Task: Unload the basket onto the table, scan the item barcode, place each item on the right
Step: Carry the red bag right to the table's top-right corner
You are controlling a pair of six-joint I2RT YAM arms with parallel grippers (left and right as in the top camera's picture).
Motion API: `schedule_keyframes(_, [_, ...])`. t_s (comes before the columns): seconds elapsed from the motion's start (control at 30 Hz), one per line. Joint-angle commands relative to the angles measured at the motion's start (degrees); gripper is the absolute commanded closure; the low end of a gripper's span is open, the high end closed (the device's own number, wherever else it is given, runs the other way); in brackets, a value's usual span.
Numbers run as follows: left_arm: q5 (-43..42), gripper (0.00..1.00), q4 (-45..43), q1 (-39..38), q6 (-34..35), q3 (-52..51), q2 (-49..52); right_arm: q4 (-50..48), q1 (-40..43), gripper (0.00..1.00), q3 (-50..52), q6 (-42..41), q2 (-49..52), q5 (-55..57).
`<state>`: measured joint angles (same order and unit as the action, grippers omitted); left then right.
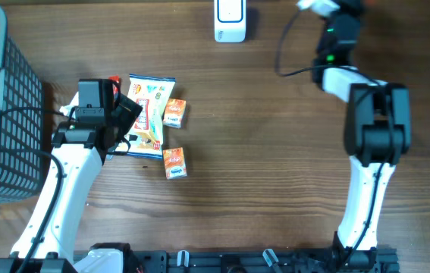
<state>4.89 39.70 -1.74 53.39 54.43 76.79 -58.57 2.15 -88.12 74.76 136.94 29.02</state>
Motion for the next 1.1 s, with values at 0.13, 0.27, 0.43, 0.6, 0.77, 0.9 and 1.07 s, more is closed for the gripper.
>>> schedule_keyframes(0.13, [1.0, 0.00, 0.0, 0.4, -0.7, -0.3, -0.8, 13.3, 9.7, 0.96, -1.2, -16.5, -0.2, 23.9])
schedule_keyframes(0.27, [1.0, 0.00, 0.0, 0.4, -0.7, -0.3, -0.8, 16.1, 11.8, 0.96, -1.2, -20.6, -0.2, 28.6])
schedule_keyframes(0.43, [1.0, 0.00, 0.0, 0.4, -0.7, -0.3, -0.8, 24.5, 12.1, 0.96, -1.1, -21.7, -0.2, 29.0])
schedule_keyframes(0.6, [1.0, 0.00, 0.0, 0.4, -0.7, -0.3, -0.8, 41.9, 12.1, 0.95, -1.1, -28.2, -0.2, 24.7])
schedule_keyframes(0.77, [1.0, 0.00, 0.0, 0.4, -0.7, -0.3, -0.8, 47.8, 12.1, 0.00, -1.1, -31.2, -0.2, 24.3])
schedule_keyframes(0.9, [1.0, 0.00, 0.0, 0.4, -0.7, -0.3, -0.8, 45.9, 12.0, 0.00, -1.1, -31.4, -0.2, 27.9])
schedule_keyframes(1.07, [1.0, 0.00, 0.0, 0.4, -0.7, -0.3, -0.8, 44.5, 11.5, 0.00, -1.1, -32.5, -0.2, 29.2])
